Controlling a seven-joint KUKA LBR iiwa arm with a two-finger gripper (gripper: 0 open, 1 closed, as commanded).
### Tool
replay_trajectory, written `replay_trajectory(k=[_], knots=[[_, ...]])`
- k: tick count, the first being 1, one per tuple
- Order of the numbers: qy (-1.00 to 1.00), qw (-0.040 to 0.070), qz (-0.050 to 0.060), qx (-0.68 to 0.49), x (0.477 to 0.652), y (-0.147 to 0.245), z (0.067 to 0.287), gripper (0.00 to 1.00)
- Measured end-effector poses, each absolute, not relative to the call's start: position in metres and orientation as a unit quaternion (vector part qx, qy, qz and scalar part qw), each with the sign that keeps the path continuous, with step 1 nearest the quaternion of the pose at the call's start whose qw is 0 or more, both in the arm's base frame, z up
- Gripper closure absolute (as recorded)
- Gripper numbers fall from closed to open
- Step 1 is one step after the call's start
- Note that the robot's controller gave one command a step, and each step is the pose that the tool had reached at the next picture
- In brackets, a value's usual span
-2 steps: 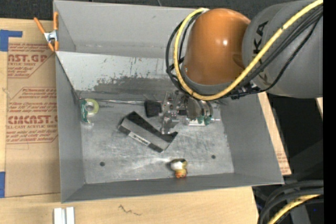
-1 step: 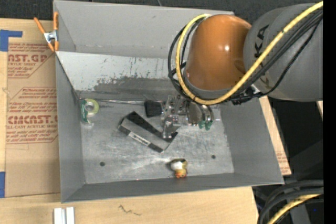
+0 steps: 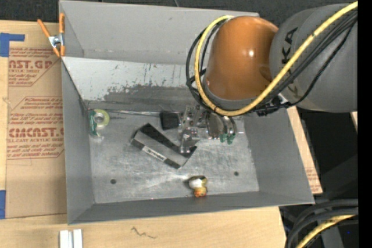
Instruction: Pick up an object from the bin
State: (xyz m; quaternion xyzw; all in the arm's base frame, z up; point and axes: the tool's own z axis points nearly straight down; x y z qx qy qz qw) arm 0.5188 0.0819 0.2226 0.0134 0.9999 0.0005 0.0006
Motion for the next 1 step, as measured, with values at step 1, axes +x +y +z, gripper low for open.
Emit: replay_trajectory(k=[1], knots=[[1.000, 0.003, 0.000, 0.001, 0.5026, 0.0696, 0.1767, 1.00]])
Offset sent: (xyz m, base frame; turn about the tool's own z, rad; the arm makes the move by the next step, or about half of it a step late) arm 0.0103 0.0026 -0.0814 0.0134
